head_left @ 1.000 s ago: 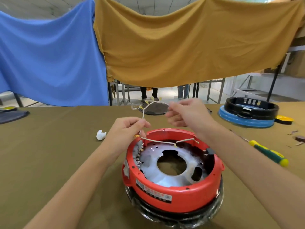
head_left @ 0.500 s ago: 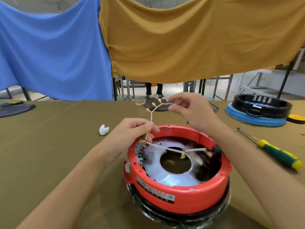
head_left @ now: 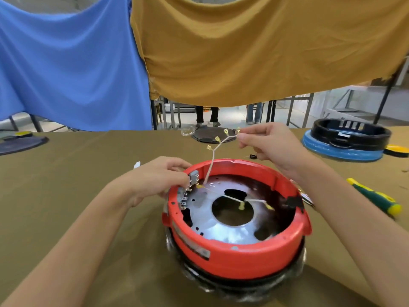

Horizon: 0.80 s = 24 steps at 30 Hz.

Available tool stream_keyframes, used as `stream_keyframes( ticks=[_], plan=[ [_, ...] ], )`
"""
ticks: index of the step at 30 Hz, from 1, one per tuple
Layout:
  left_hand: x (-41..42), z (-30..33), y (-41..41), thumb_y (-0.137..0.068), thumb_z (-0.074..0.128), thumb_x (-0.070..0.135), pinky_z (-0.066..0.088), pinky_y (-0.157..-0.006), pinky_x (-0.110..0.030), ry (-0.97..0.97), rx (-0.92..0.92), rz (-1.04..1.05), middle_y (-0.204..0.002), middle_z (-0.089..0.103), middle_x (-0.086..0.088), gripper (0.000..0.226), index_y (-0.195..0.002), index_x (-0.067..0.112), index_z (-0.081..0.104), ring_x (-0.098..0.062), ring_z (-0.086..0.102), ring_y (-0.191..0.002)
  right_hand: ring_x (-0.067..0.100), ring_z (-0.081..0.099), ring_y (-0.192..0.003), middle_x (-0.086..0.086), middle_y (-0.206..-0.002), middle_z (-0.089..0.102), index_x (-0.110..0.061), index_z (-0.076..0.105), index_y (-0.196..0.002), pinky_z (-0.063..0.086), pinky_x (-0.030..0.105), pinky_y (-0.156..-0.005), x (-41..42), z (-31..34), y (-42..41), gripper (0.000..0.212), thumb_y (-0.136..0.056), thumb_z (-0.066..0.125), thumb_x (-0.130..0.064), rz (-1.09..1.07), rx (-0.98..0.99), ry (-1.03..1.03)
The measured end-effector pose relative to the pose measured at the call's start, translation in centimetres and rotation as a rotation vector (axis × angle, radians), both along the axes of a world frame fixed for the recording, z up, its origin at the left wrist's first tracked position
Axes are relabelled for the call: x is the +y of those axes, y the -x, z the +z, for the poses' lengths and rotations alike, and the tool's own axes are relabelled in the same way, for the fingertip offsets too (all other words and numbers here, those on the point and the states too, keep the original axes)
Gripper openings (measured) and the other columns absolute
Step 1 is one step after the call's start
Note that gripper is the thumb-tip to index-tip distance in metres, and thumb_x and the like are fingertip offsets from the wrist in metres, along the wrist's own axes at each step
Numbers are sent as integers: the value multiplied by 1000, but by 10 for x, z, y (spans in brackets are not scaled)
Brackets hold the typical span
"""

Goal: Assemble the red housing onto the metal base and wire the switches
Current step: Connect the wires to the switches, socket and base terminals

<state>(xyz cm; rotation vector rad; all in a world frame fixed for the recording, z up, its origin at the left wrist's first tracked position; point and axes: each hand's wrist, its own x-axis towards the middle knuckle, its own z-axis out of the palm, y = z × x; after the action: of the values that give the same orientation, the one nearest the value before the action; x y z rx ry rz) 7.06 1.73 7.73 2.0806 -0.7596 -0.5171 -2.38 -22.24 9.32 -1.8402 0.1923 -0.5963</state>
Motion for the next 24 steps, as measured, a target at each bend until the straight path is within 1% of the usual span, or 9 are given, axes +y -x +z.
stream_keyframes(
  ticks=[4, 6, 8, 11, 14, 17, 19, 21, 24],
  plan=[
    [-5, -10, -8, -86, 74, 7, 56, -86, -28, 247, 2, 3, -110, 76, 1, 29, -112, 20, 72, -15, 74, -97, 1, 29, -41, -1, -73, 67, -9, 69, -89, 22, 12, -34, -5, 7, 0, 6, -91, 67, -14, 143, 84, -498],
    [-12, -16, -11, -87, 75, 14, 55, -88, -31, 323, 4, 33, -109, 76, -3, 23, -109, 18, 72, -16, 73, -98, 1, 27, -40, -3, -70, 66, -8, 66, -91, 21, 12, -32, -6, 6, 1, 7, -90, 66, -15, 198, 143, -656],
    [-11, -14, -15, -89, 74, 29, 55, -87, -35, 286, 46, 41, -112, 74, -2, 22, -110, 24, 70, -14, 71, -100, 1, 27, -39, -3, -69, 66, -8, 64, -97, 21, 12, -31, -7, 4, 1, 11, -89, 66, -15, 209, 165, -747],
    [10, -3, -20, -67, 76, 45, 51, -87, -36, -11, 113, -104, -112, 70, 7, 49, -114, 37, 64, -9, 67, -104, 2, 27, -40, -1, -69, 66, -9, 61, -100, 22, 12, -31, -3, -1, 1, 12, -89, 65, -13, 192, 182, -794],
    [23, 3, -17, -56, 74, 33, 49, -82, -38, -164, 88, -191, -108, 67, 1, 56, -111, 40, 66, -15, 67, -89, 3, 29, -40, 0, -68, 65, -9, 60, -98, 24, 12, -31, 4, -5, -2, 9, -91, 64, -12, 190, 195, -828],
    [17, 0, -18, -73, 72, 11, 57, -73, -30, -19, 23, -128, -100, 74, 4, 44, -113, 29, 70, -18, 72, -85, 4, 33, -44, 0, -68, 62, -9, 59, -97, 29, 13, -32, 10, -2, 0, 7, -92, 62, -12, 210, 190, -816],
    [9, -6, -20, -86, 70, 0, 60, -81, -36, 104, 6, -79, -103, 77, -1, 32, -112, 19, 71, -24, 74, -92, 5, 37, -47, 0, -69, 60, -9, 57, -97, 32, 14, -35, 13, 3, 2, 5, -94, 59, -13, 258, 188, -808],
    [4, -16, -23, -88, 70, -1, 58, -89, -41, 222, -16, -17, -105, 76, -8, 24, -107, 14, 72, -26, 73, -95, 6, 39, -51, 0, -70, 59, -10, 55, -96, 35, 14, -41, 17, 6, 3, 4, -96, 54, -13, 308, 213, -768],
    [0, -27, -28, -89, 72, 5, 58, -84, -31, 301, -69, -13, -103, 76, -7, 18, -105, 14, 74, -19, 73, -93, 9, 45, -56, 2, -70, 61, -9, 54, -96, 40, 17, -48, 26, 4, 6, 10, -101, 46, -14, 316, 257, -660]
  ],
)
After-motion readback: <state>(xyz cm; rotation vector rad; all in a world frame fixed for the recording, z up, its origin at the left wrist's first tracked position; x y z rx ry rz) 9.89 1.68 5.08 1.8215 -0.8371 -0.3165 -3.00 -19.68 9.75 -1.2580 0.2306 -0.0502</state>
